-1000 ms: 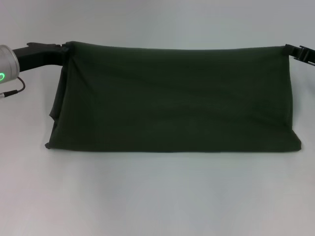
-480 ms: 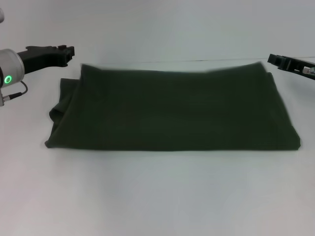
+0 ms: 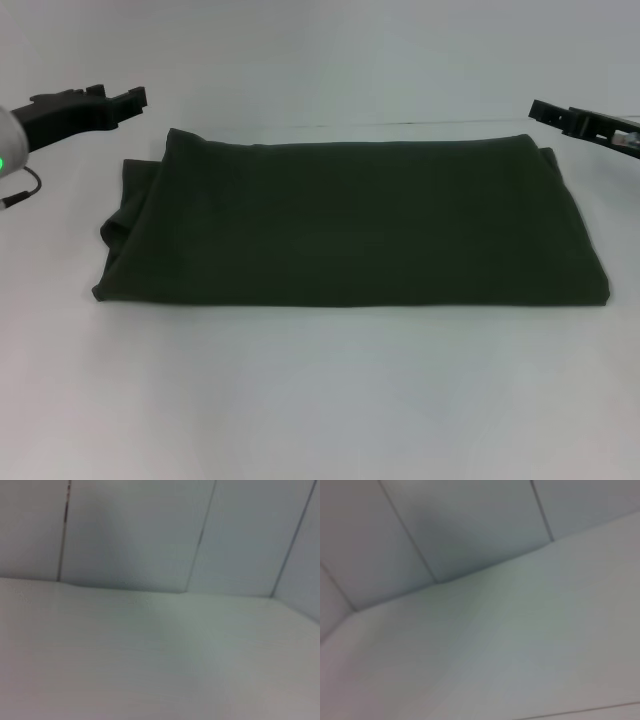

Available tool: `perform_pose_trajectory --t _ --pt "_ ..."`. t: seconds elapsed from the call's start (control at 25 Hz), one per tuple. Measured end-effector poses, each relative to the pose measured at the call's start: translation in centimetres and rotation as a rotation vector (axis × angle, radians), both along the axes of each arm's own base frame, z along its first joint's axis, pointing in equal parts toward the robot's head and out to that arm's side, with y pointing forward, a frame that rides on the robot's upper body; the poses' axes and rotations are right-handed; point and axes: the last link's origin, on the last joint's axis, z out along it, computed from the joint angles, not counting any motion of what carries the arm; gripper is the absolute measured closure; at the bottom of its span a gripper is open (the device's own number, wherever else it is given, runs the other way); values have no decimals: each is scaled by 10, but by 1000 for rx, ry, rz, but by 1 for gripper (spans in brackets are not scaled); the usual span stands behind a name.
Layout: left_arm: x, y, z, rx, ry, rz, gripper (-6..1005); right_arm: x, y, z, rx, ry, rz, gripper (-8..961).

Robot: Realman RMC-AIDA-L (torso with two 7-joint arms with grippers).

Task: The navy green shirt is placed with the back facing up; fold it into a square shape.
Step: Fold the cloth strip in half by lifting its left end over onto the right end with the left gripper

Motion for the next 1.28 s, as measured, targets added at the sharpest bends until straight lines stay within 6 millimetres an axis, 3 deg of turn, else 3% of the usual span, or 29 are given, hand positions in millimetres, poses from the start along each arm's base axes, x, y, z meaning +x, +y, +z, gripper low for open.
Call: perform_pose_trajectory --t 0.12,0.48,0.72,0.96,1.28 --pt "5 -20 5 -55 -115 -84 405 6 -14 6 -8 75 33 379" --pt "9 -77 3 -219 -229 -256 350 26 -82 21 -107 264 146 188" --pt "-5 -102 -5 -251 -276 -224 354 39 -109 25 -151 300 130 188" --pt "-18 -115 -10 -248 -298 -180 354 51 -122 34 -189 295 70 189" --pt "-29 -121 -18 -247 -312 -127 354 52 -112 38 -253 249 23 189"
